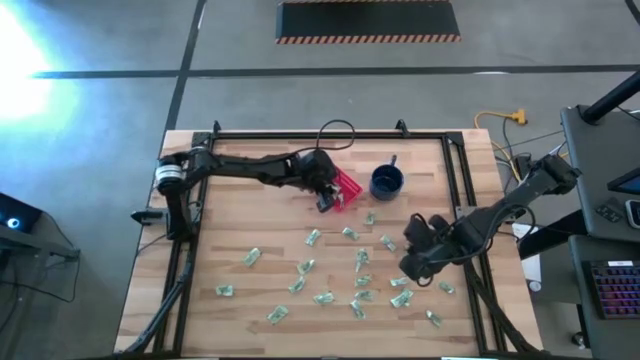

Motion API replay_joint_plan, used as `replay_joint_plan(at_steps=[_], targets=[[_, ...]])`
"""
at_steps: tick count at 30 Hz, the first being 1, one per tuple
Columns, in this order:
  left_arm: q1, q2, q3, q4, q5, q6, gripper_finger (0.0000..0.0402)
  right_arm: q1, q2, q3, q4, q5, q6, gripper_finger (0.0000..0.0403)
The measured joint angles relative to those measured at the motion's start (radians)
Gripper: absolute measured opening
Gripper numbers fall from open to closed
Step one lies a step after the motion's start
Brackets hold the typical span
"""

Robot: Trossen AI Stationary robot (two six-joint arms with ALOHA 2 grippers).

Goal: Pick and place Stevia / Truvia into bins
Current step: Put the stevia packet into the red basket

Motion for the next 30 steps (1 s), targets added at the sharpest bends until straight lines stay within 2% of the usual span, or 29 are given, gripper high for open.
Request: replay_joint_plan(at_steps=[6, 11, 16, 21, 30], targets=[[-0.002, -0.112, -0.006, -0.115, 0.076, -0.001, 0.0151, -0.001, 0.0, -0.112, 0.171, 0.033, -0.025, 0.0088], [-0.007, -0.26, -0.017, -0.189, 0.079, -0.003, 0.0151, -0.001, 0.0, -0.214, 0.339, 0.026, 0.064, 0.0123], [-0.009, -0.414, -0.048, -0.199, 0.069, -0.031, 0.0151, -0.011, 0.0, -0.249, 0.36, 0.025, 0.138, 0.0164], [-0.009, -0.529, -0.061, -0.2, 0.066, -0.062, 0.0151, -0.05, 0.0, -0.259, 0.374, 0.024, 0.101, 0.0196], [-0.028, -0.679, -0.106, -0.193, 0.067, -0.16, 0.0151, -0.15, 0.032, -0.261, 0.421, 0.024, -0.05, 0.0208]])
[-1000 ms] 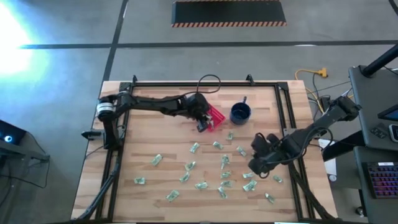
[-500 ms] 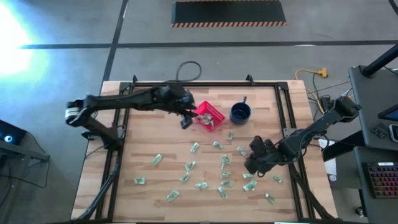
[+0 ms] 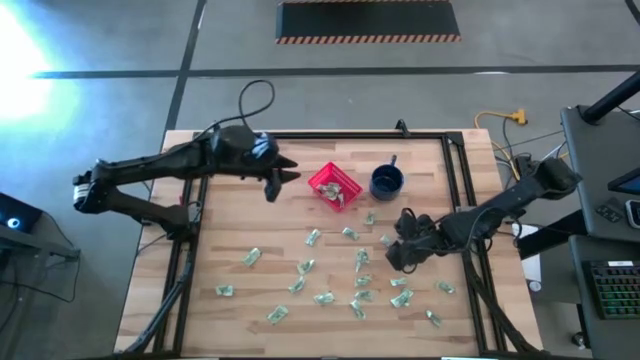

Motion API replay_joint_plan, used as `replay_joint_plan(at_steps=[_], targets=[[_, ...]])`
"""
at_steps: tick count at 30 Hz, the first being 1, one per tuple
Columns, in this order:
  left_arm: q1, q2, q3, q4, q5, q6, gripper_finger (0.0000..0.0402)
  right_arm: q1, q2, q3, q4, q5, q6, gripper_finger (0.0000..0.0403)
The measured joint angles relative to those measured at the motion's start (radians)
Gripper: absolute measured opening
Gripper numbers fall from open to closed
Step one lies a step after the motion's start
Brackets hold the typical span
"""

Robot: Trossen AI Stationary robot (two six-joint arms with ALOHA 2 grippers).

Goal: Pick and place Stevia / Truvia into bins
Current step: Put the stevia packet into the red basket

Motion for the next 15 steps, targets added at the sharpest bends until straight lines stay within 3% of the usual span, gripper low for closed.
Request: replay_joint_plan(at_steps=[8, 15], targets=[[-0.062, -0.084, -0.009, 0.001, 0.001, -0.029, 0.0151, -0.061, 0.062, 0.0, 0.025, -0.034, -0.043, 0.0207], [-0.087, -0.101, -0.01, 0.002, 0.0, -0.051, 0.0151, -0.103, 0.179, 0.003, 0.034, -0.173, -0.048, 0.0208]])
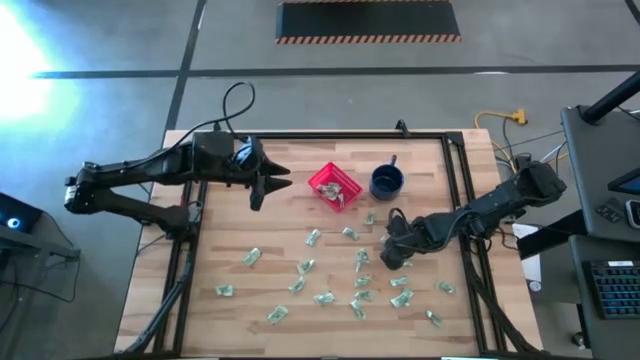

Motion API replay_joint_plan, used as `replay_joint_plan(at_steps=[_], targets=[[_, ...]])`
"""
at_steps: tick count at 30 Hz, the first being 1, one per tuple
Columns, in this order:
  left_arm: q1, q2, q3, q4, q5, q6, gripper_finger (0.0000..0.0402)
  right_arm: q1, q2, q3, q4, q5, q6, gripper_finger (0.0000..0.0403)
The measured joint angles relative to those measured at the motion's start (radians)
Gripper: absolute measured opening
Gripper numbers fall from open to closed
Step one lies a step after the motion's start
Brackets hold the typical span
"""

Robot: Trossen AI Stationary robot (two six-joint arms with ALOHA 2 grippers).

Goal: Pick and place Stevia / Truvia into bins
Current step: Put the stevia packet into the red basket

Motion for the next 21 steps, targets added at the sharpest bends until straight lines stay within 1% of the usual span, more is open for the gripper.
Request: replay_joint_plan(at_steps=[5, 8, 11, 14, 21], targets=[[0.0, 0.007, -0.001, 0.002, 0.0, -0.006, 0.0151, 0.001, 0.028, 0.002, 0.015, 0.006, 0.054, 0.0208], [0.0, 0.01, -0.002, 0.0, 0.0, -0.02, 0.0151, 0.001, 0.025, 0.002, 0.016, 0.006, 0.057, 0.0207], [0.0, 0.015, -0.002, 0.003, 0.0, -0.023, 0.0151, 0.0, 0.021, 0.002, 0.012, 0.005, 0.051, 0.0196], [0.0, 0.02, -0.003, 0.003, 0.0, -0.023, 0.0151, 0.0, 0.022, 0.002, 0.006, 0.005, 0.03, 0.0167], [0.0, 0.033, -0.004, -0.001, 0.0, -0.026, 0.0151, 0.0, 0.024, 0.012, 0.034, 0.016, -0.024, 0.0078]])
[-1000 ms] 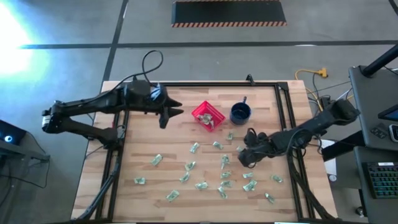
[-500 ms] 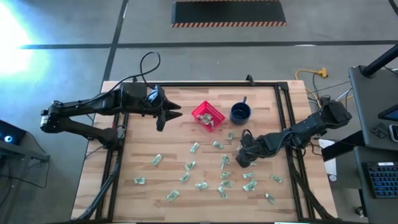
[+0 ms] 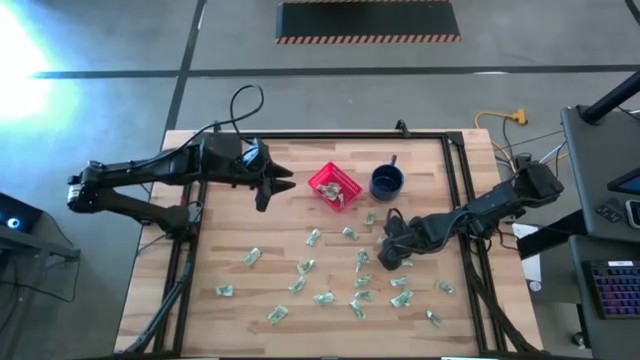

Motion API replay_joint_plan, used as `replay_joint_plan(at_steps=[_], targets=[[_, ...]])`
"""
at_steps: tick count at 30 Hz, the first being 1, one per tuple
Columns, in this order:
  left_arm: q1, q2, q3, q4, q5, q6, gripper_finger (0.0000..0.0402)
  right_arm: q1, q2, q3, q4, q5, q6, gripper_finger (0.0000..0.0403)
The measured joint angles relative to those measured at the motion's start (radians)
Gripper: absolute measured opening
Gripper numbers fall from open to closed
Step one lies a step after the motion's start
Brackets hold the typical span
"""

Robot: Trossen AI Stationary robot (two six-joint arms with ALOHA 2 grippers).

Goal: Pick and place Stevia / Truvia into bins
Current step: Put the stevia packet into the red basket

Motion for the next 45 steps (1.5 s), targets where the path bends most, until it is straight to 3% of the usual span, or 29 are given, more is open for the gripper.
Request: replay_joint_plan(at_steps=[8, 14, 24, 33, 39, 45], targets=[[0.0, 0.017, -0.001, -0.001, 0.0, 0.004, 0.0151, 0.001, 0.001, 0.014, 0.11, -0.001, -0.137, 0.0015], [0.001, 0.034, -0.002, -0.036, -0.001, 0.041, 0.0151, -0.007, 0.0, 0.077, 0.205, 0.005, -0.334, 0.001], [0.001, 0.137, -0.022, -0.305, -0.056, 0.058, 0.0151, -0.091, -0.001, 0.237, 0.207, 0.074, -0.59, 0.0009], [-0.027, 0.187, -0.196, -0.276, -0.048, -0.011, 0.0151, -0.247, -0.001, 0.356, 0.186, 0.213, -0.808, 0.0009], [-0.088, 0.172, -0.299, -0.17, -0.006, -0.096, 0.0151, -0.38, -0.001, 0.361, 0.182, 0.217, -0.863, 0.0009], [-0.156, 0.154, -0.319, -0.101, -0.003, -0.132, 0.0151, -0.465, 0.008, 0.355, 0.194, 0.188, -0.928, 0.0009]])
